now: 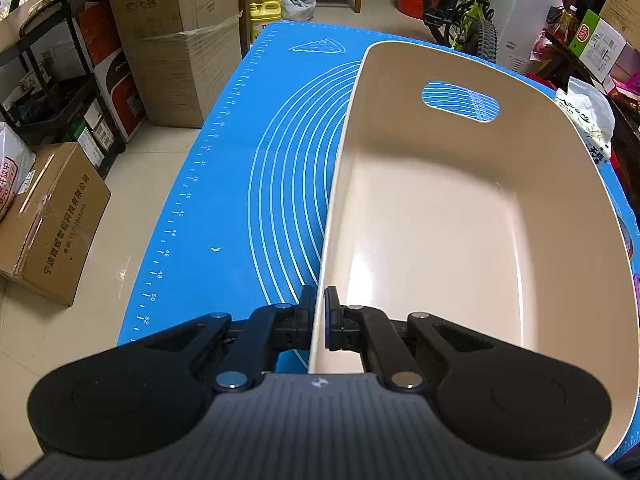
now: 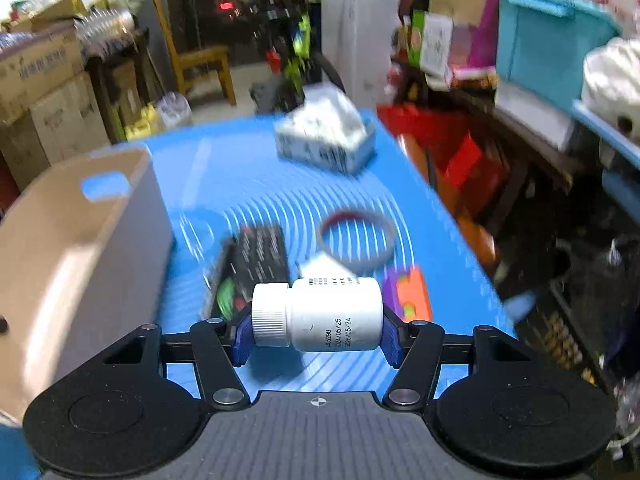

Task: Organize rigid objects
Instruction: 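Close the right gripper on the white pill bottle and lift it, then carry the pill bottle into the basket and open the right gripper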

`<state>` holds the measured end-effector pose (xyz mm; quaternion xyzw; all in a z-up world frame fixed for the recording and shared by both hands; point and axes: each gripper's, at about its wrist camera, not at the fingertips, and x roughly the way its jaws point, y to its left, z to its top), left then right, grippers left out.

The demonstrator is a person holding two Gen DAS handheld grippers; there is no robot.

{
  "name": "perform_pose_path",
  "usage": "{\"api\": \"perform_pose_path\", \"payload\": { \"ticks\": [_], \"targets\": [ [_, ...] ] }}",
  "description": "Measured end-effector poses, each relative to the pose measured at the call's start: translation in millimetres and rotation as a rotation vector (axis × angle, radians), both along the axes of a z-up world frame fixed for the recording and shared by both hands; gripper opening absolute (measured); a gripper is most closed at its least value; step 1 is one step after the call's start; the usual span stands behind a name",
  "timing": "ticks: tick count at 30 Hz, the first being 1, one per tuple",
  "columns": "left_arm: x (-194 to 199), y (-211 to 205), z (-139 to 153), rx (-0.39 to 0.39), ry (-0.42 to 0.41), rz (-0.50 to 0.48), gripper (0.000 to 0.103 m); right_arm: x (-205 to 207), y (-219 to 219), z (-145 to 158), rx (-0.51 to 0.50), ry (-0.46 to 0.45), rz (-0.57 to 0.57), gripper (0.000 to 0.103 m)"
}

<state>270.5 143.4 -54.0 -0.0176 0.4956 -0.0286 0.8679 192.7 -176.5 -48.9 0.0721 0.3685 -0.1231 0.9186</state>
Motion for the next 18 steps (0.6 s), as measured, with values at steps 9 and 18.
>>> {"api": "perform_pose_path", "payload": {
  "ticks": [9,18],
  "targets": [
    [0,-3,0,0.010,-0.002,0.003,0.006,41,43,51,-0.012,-0.138,0.120,0.064],
    [0,-3,1,0.014,-0.001,0.001,0.006,86,115,42,-0.034,-0.094,0.290,0.064]
  ]
}}
